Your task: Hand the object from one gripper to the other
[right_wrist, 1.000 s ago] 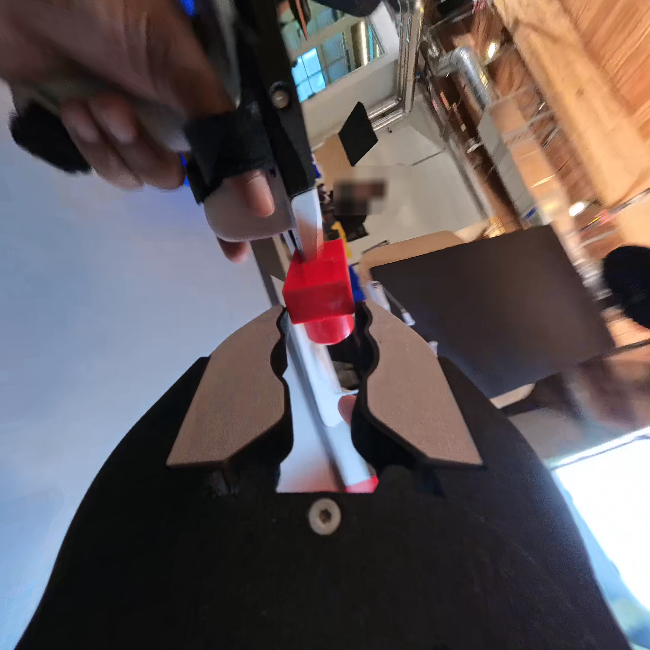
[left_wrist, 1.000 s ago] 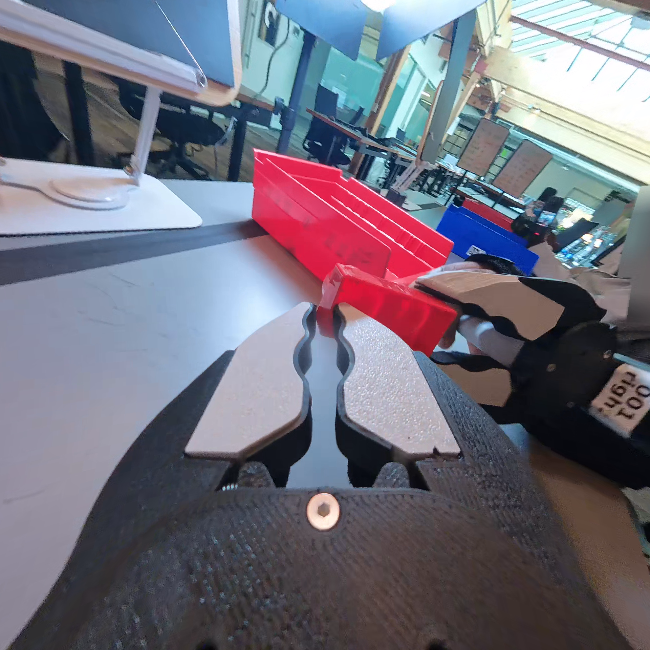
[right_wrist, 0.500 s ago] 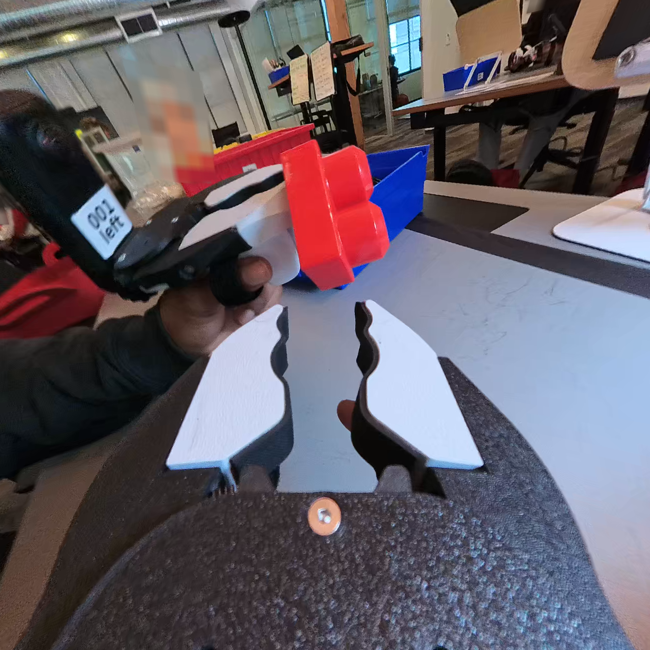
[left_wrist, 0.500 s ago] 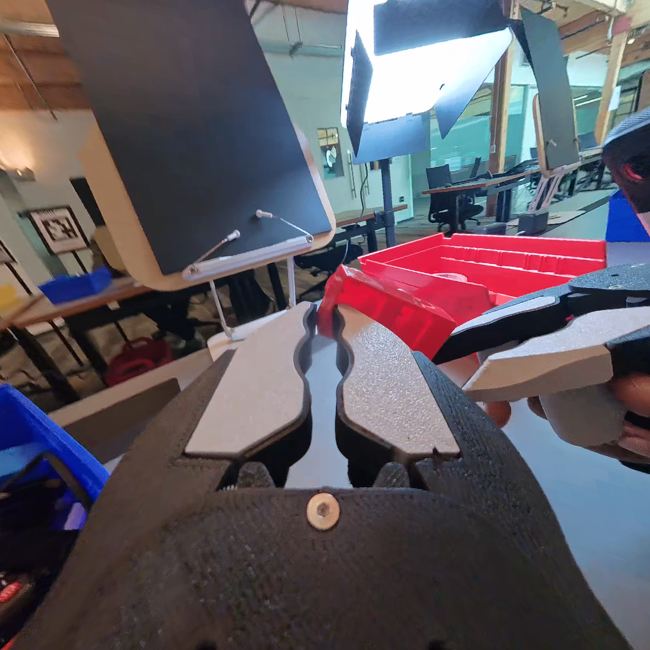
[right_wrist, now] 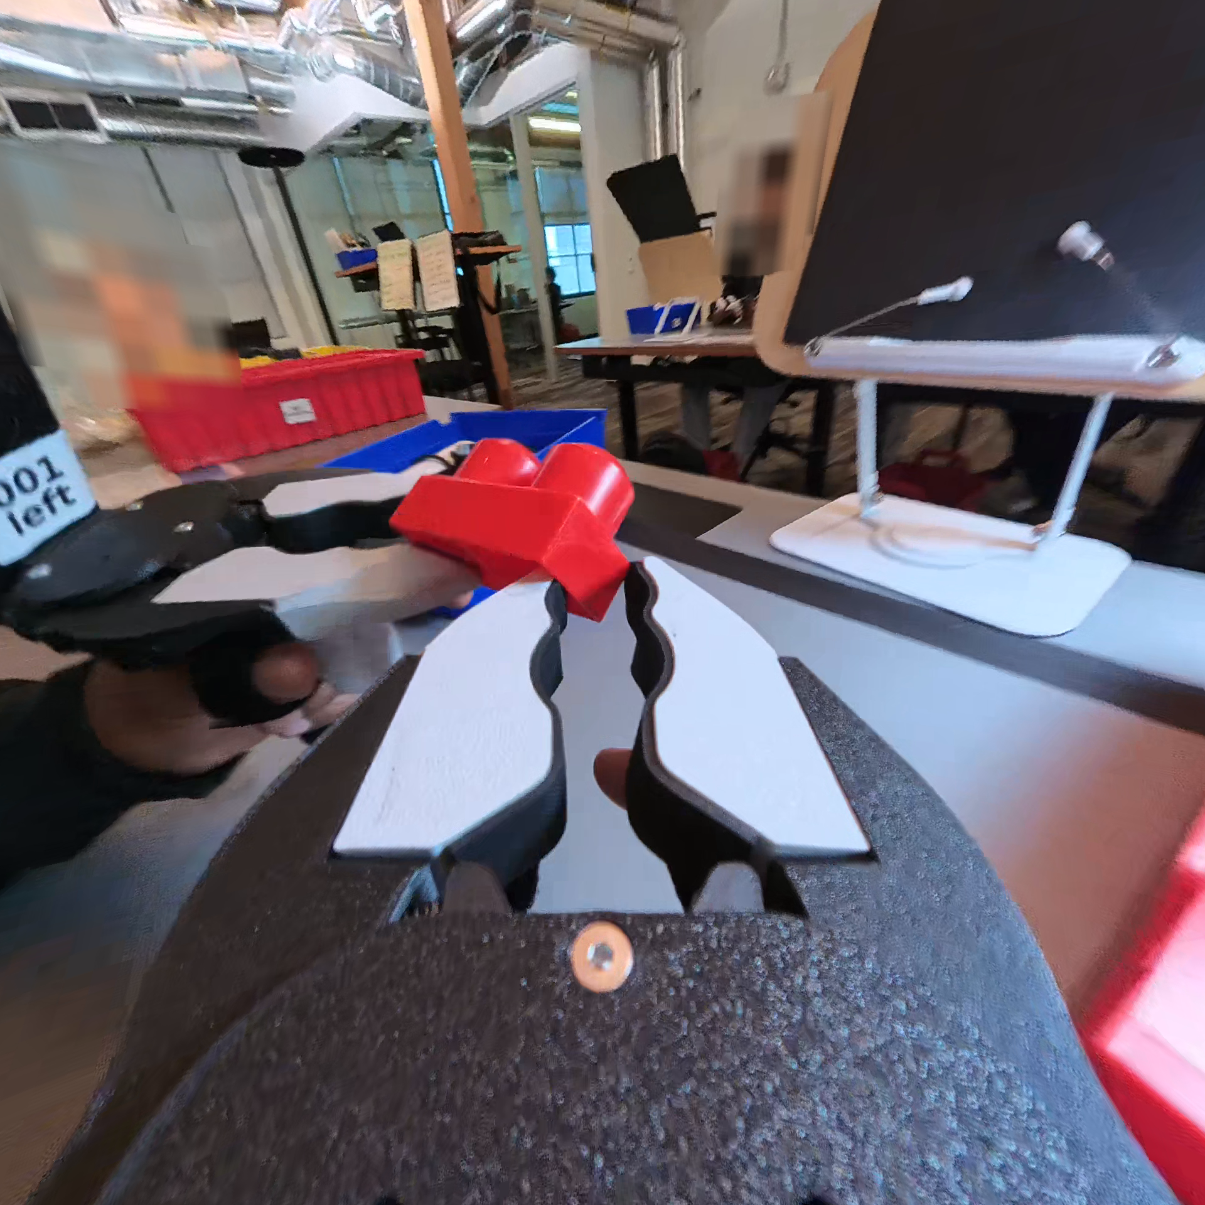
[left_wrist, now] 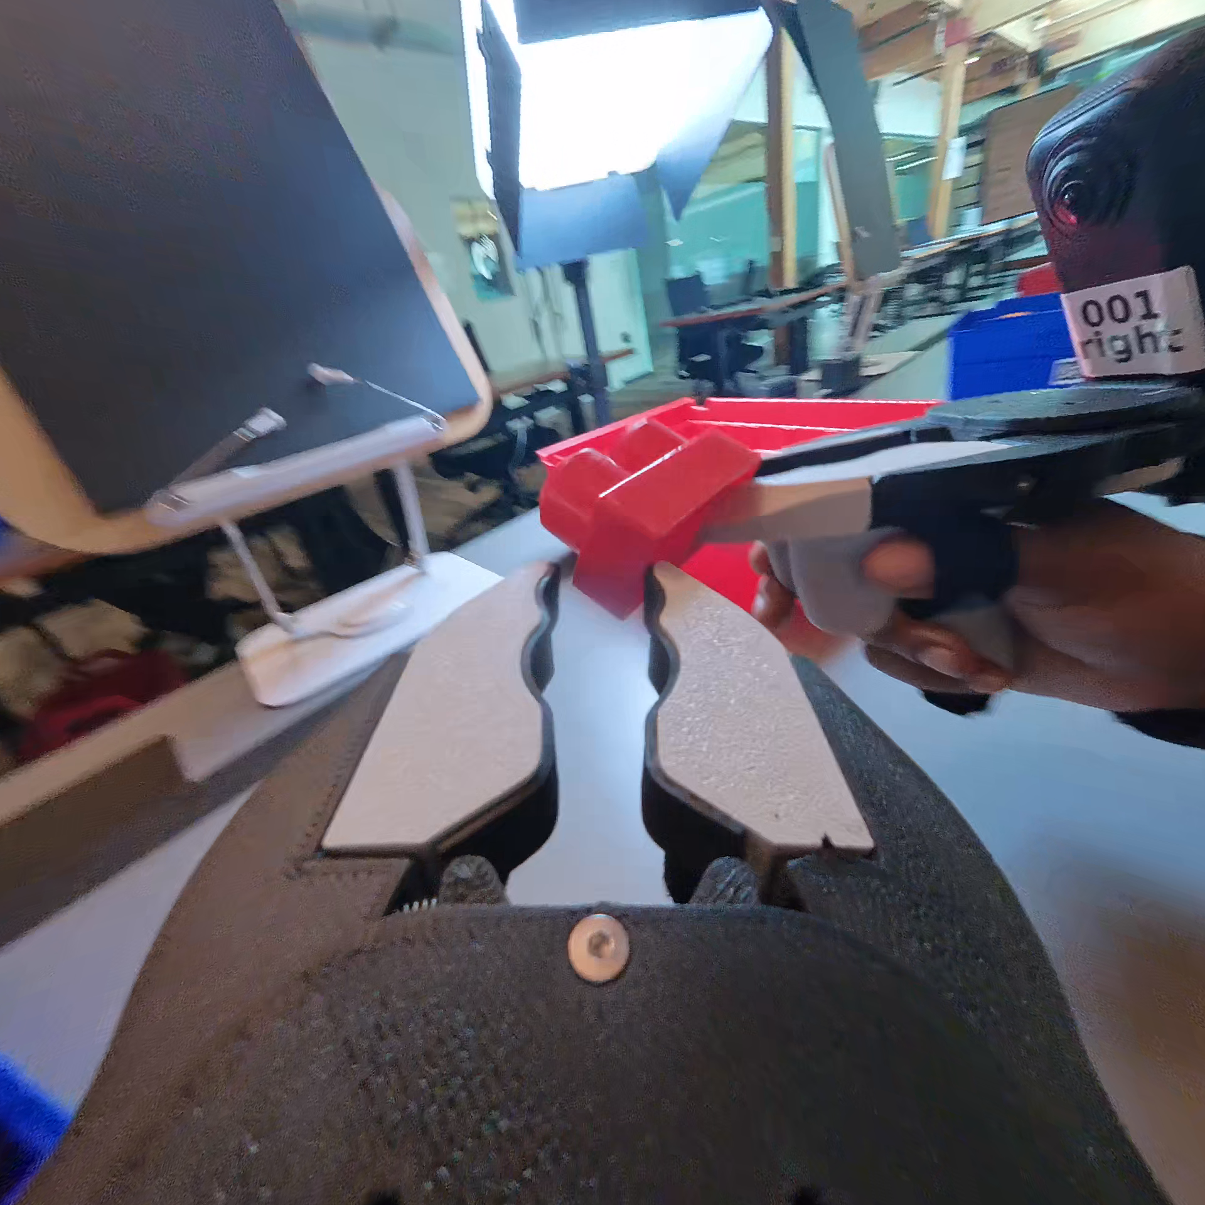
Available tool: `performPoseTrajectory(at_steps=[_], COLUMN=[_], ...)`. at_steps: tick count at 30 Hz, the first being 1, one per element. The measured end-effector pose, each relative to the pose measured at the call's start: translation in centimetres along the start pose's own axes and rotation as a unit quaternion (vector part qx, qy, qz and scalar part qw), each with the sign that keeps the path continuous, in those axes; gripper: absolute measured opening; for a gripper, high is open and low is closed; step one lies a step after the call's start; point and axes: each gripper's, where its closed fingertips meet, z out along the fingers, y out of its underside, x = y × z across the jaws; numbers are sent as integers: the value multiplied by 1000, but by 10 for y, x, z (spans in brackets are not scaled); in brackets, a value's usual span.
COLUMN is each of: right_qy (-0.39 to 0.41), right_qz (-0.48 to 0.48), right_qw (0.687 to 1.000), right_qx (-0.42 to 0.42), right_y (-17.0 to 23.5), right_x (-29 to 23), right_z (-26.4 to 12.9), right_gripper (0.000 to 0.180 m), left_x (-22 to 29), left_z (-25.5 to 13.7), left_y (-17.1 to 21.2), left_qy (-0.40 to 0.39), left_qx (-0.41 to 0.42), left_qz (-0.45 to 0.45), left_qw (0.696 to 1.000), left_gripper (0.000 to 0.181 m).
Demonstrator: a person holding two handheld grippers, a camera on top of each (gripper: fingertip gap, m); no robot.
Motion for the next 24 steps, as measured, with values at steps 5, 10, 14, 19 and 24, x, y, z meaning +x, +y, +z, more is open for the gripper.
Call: performPoseTrajectory(at_steps=[5, 10, 14, 19, 24], right_qy=[52, 82, 98, 97, 104], right_qz=[-123, -203, -303, -287, -329], right_qw=[991, 976, 947, 944, 920], right_qx=[7, 1, -34, -132, -184], right_y=[-12, -14, -5, 27, 45], right_x=[20, 29, 26, 24, 24], right_z=[-8, -11, -7, 2, 4], right_gripper=[11, 11, 12, 12, 12], left_x=[19, 23, 20, 27, 32], left_z=[6, 4, 4, 8, 13], left_y=[12, 9, 11, 24, 39], left_qy=[103, 146, 137, 98, 51], left_qx=[-28, -28, -35, -83, -121], left_qz=[-109, -174, -158, -33, 71], left_qw=[988, 973, 977, 991, 989], left_gripper=[46, 56, 55, 48, 38])
